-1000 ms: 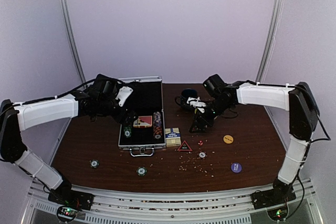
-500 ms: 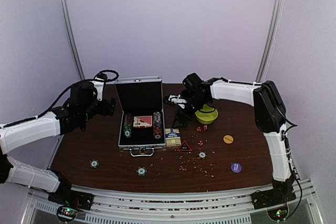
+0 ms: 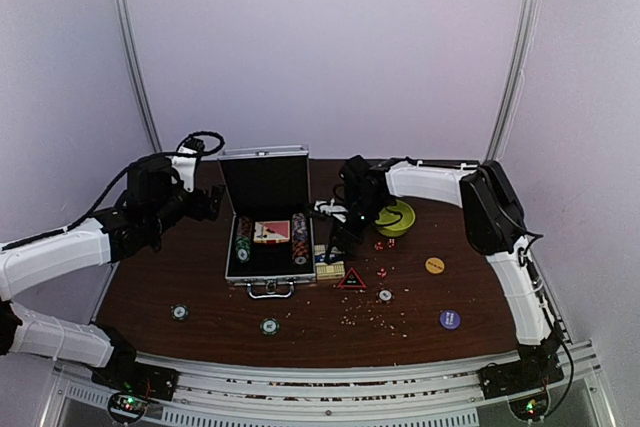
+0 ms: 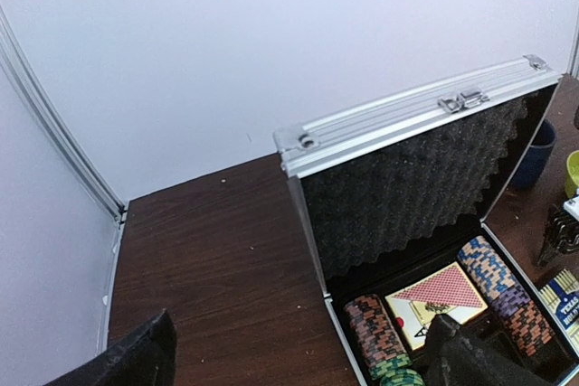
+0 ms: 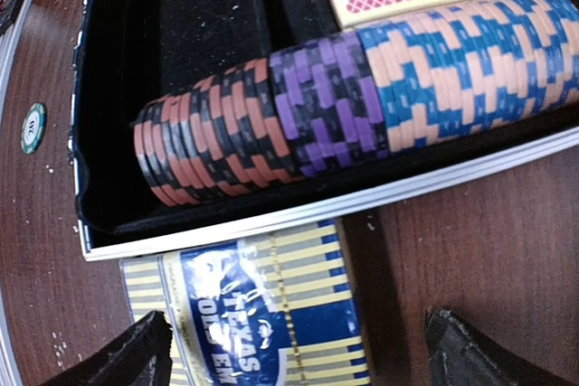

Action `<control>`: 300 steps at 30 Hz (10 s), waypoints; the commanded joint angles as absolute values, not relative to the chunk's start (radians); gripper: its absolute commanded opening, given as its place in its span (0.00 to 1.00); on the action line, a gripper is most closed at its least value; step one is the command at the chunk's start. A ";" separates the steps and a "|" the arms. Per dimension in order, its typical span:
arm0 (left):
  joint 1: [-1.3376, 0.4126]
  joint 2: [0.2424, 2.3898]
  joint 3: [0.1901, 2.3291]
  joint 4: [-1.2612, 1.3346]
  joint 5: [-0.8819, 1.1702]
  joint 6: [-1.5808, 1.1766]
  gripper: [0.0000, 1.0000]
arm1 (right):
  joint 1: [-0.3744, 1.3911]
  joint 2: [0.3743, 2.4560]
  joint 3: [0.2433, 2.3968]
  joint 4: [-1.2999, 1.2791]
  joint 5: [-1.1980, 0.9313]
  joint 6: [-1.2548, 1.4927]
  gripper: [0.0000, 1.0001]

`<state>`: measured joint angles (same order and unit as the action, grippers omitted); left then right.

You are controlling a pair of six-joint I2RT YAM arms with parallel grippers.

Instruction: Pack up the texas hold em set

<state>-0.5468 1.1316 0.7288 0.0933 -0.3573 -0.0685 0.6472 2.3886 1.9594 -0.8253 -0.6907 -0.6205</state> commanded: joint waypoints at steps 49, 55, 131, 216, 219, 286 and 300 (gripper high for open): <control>-0.794 1.418 1.220 -0.645 0.031 -0.134 0.81 | 0.685 1.681 1.306 -0.821 -0.705 -0.558 0.96; -0.920 1.624 1.374 -0.819 0.002 -0.166 0.81 | 0.486 1.452 1.035 -0.626 -0.727 -0.517 0.95; -0.914 1.732 1.316 -0.671 -0.331 0.317 0.51 | 0.242 1.361 0.864 -0.502 -0.842 -0.588 0.97; -0.759 2.008 1.425 -0.622 -0.390 0.307 0.64 | 0.243 1.385 0.867 -0.541 -0.825 -0.629 0.97; -0.759 2.019 1.423 -0.610 -0.405 0.297 0.64 | 0.242 1.388 0.869 -0.544 -0.828 -0.631 0.97; -0.716 1.278 1.036 -0.112 -0.501 0.041 0.98 | 0.823 2.044 1.473 -0.812 -0.291 -0.825 0.76; -0.717 1.284 1.031 -0.112 -0.476 0.047 0.98 | 0.831 2.051 1.474 -0.809 -0.261 -0.824 0.76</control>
